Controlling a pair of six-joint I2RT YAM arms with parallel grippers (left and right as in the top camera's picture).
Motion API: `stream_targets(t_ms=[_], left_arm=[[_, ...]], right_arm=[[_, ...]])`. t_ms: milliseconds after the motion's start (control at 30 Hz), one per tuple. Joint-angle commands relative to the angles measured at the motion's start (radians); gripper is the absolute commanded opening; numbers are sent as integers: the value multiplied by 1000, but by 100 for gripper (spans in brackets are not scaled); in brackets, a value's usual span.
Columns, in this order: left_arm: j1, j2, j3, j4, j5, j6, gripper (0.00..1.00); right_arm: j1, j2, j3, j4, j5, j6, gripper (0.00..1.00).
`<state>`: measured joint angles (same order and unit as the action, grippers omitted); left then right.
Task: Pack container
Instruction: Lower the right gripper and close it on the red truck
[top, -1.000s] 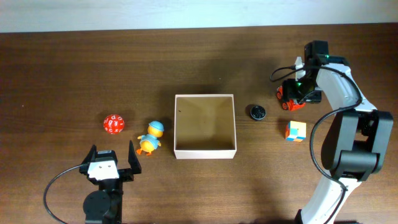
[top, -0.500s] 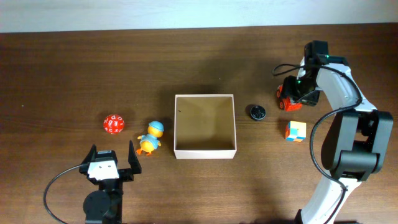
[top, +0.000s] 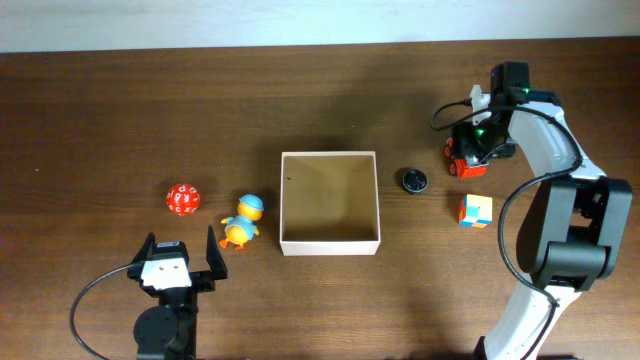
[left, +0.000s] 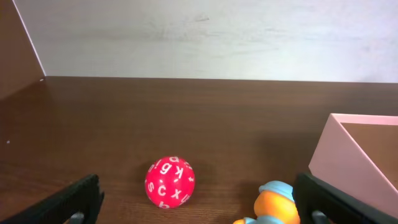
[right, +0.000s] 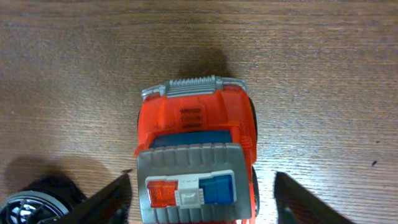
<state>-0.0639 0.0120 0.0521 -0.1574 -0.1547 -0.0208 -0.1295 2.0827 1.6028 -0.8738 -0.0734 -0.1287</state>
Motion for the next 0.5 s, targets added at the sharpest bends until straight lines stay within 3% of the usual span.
stream_targets(t_ms=[0,467], left_arm=[[6,-6,-5,2,-7,-9,99],[6,-6,-5,2,-7,-9,99]], right_arm=[[-1,18,17,0,-2,-33,63],[-1,19,-42,27,-6,-51,61]])
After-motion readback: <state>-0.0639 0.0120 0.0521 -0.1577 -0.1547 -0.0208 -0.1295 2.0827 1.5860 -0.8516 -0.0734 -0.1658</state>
